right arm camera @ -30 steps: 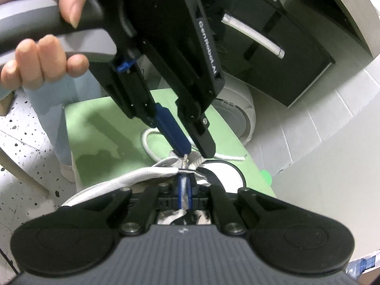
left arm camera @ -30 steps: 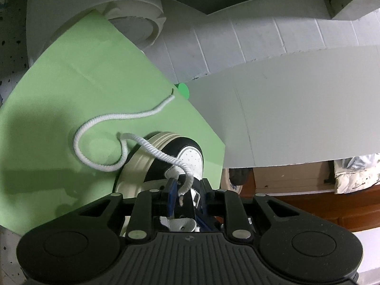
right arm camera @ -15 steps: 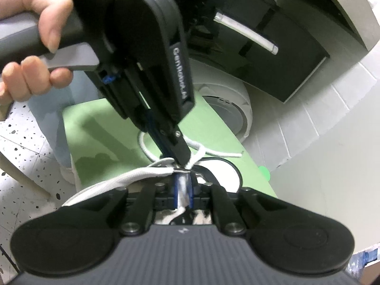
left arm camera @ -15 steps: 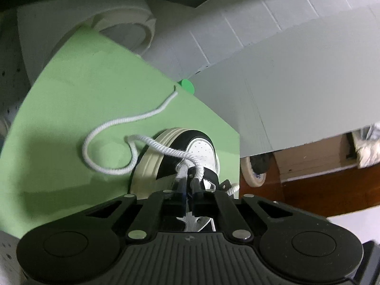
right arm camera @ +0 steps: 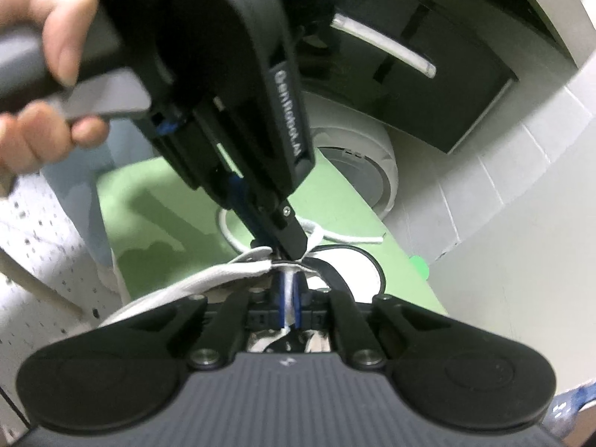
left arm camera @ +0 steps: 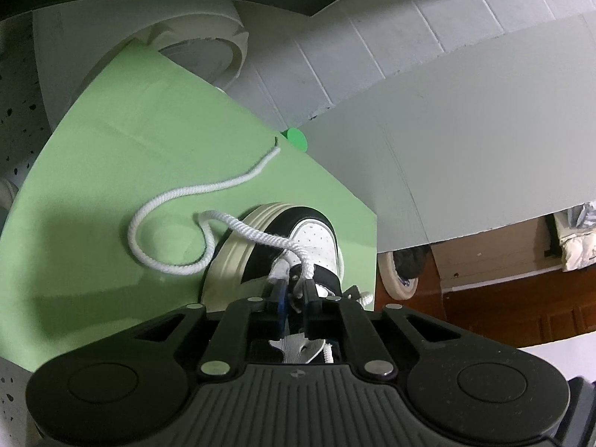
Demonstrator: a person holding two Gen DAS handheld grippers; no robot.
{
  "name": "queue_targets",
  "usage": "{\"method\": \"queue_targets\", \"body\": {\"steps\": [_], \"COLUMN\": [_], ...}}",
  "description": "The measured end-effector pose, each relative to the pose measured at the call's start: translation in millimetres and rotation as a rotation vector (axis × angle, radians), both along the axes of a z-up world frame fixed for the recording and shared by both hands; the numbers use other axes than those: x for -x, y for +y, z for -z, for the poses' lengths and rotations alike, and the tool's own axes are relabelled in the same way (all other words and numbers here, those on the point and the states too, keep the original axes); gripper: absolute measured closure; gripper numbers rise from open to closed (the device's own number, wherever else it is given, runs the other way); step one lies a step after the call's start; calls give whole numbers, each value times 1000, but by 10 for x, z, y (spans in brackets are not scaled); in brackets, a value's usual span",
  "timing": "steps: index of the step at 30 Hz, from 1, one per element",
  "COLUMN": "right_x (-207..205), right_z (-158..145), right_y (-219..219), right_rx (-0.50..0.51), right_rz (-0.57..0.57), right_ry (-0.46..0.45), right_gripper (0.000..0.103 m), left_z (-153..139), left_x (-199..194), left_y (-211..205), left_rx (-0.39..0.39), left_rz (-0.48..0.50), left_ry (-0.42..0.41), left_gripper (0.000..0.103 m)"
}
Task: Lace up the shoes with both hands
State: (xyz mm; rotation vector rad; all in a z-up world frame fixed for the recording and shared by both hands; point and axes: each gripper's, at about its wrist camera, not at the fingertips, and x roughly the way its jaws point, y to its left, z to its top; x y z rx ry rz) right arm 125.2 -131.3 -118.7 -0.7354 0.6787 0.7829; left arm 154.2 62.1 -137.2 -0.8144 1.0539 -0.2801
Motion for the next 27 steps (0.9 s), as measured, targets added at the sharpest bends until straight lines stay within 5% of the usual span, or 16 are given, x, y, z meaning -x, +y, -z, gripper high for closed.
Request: {"method": "queue_targets", "body": {"steps": [3, 14, 20, 22, 25, 27], "right_x": [-46, -74, -47, -47, -58, -92], "right_z": [-18, -9, 2, 7, 42, 10], "right_y": [-24, -143, -191, -197, -225, -231], "right_rx": [-26, -58, -69, -68, -50, -73], "right_rz": [25, 54, 58, 59, 79, 94], "right_ry": [36, 75, 73, 72, 76, 93], "right_gripper": [98, 96, 96, 96, 96, 96], "left_z": [-107, -416, -392, -354, -356, -453], "left_x": [10, 260, 350, 336, 80, 36], "left_y": [-130, -907, -1054, -1065, -605, -420], "left_rx": [-104, -735, -887, -1013, -874, -755], "left_rz": [73, 482, 556, 524, 326, 257], "left_ry": [-68, -438, -522, -513, -345, -344], "left_gripper": [100, 98, 97, 103, 103, 103]}}
